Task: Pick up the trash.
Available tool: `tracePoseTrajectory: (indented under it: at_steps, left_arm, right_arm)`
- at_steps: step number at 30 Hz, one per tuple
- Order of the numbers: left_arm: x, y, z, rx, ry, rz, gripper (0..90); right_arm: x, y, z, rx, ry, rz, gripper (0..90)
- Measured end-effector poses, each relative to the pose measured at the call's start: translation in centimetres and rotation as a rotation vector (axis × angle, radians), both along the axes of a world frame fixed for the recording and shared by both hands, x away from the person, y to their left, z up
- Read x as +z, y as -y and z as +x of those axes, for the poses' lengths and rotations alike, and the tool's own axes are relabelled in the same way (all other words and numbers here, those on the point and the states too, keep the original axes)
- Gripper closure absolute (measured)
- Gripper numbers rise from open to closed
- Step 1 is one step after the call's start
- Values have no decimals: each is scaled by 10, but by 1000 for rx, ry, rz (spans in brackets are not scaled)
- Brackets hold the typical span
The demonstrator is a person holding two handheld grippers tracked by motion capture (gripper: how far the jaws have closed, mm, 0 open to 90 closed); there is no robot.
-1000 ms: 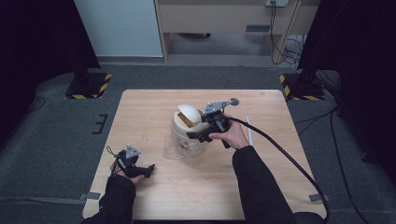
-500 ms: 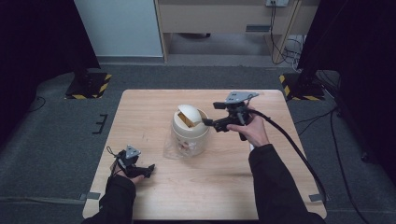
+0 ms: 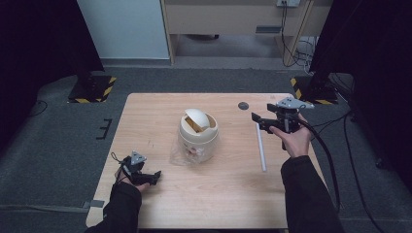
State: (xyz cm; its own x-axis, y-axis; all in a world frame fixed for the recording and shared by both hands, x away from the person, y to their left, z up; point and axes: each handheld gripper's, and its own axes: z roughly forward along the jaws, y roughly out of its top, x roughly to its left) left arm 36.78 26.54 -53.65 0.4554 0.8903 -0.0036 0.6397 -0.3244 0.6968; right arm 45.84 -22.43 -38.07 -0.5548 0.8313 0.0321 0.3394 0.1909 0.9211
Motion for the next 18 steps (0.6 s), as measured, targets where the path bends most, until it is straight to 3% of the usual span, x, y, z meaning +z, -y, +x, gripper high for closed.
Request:
tracePoseTrajectory:
  at_steps: [1, 2, 4, 5, 6, 7, 10, 14, 18]
  left_arm:
    - [0, 0, 0, 0, 0, 0, 0]
    - [0, 0, 0, 0, 0, 0, 0]
    - [0, 0, 0, 0, 0, 0, 0]
    - [0, 0, 0, 0, 0, 0, 0]
    - [0, 0, 0, 0, 0, 0, 0]
    - [0, 0, 0, 0, 0, 0, 0]
    - [0, 0, 0, 0, 0, 1, 0]
    - [0, 0, 0, 0, 0, 0, 0]
    - [0, 0, 0, 1, 0, 0, 0]
  right_arm:
    - [-5, 2, 0, -17, -10, -5, 271]
    - [-19, 7, 2, -62, -41, -58, 293]
    - [-31, 9, 4, -87, -83, -96, 300]
    - [-31, 9, 4, -87, -83, -96, 300]
    - [-47, 8, 7, -98, -118, -134, 321]
    - [-47, 8, 7, -98, -118, -134, 321]
    - [-70, 4, 10, -116, -171, -196, 357]
    - [-92, 0, 15, -109, -244, -223, 398]
    - [-110, -1, 19, -136, -305, -260, 470]
